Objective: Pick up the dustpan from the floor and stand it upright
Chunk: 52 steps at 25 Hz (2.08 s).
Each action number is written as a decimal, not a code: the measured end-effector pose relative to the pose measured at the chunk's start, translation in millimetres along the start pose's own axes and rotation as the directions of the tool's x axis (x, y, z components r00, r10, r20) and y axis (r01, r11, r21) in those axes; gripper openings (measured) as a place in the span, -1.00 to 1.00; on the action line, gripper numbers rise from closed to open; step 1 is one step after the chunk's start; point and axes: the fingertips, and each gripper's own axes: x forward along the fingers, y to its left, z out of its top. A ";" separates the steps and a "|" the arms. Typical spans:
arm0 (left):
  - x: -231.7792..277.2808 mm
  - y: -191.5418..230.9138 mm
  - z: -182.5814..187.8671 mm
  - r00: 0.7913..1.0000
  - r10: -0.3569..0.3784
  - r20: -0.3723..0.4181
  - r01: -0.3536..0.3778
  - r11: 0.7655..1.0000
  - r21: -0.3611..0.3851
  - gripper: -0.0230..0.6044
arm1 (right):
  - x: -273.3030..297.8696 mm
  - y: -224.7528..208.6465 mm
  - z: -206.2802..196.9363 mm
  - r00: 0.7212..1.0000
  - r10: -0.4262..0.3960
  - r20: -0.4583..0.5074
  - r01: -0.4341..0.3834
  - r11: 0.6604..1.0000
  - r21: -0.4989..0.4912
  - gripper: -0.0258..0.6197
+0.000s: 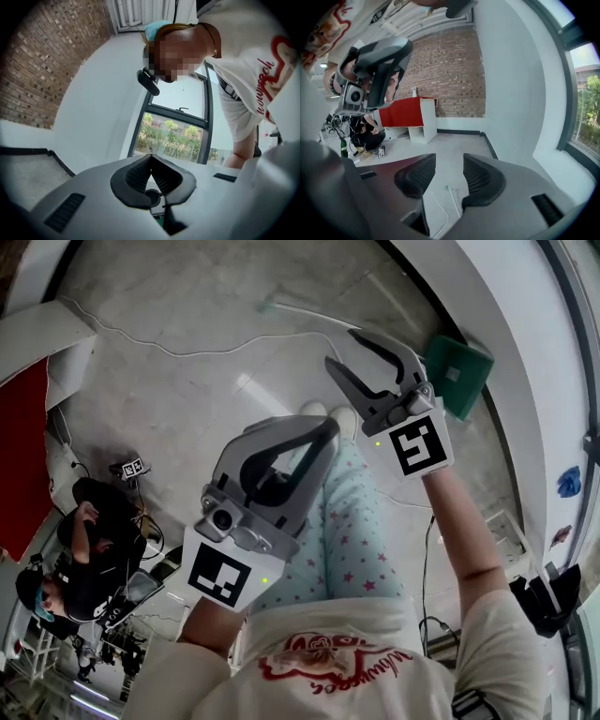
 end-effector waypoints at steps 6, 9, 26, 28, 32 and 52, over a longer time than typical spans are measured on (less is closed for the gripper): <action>3.0 21.1 -42.2 1.000 0.011 -0.008 -0.011 1.000 -0.004 -0.87 | 48.0 1.7 -69.7 0.996 0.039 -0.077 -0.040 0.999 -0.008 -0.35; 1.6 26.8 -60.5 1.000 0.021 -0.008 -0.021 1.000 0.000 -0.87 | 71.2 0.3 -106.8 0.994 0.049 -0.102 -0.050 0.999 -0.008 -0.33; -13.8 46.2 -168.8 0.998 0.023 -0.060 -0.024 1.000 -0.019 -0.86 | 195.2 -12.4 -309.6 0.939 0.095 -0.329 -0.121 0.991 -0.060 -0.28; -16.6 49.8 -179.6 0.998 0.026 -0.065 -0.028 0.999 -0.024 -0.86 | 205.7 -13.2 -333.3 0.931 0.094 -0.352 -0.124 0.990 -0.063 -0.28; -18.4 52.1 -198.6 0.997 0.014 -0.077 -0.015 1.000 -0.025 -0.86 | 223.6 -12.5 -364.6 0.916 0.098 -0.388 -0.135 0.989 -0.067 -0.28; -11.7 59.3 -232.3 0.989 -0.023 -0.147 0.030 0.998 0.049 -0.87 | 234.0 -16.8 -435.6 0.821 0.071 -0.566 -0.162 0.980 -0.112 -0.61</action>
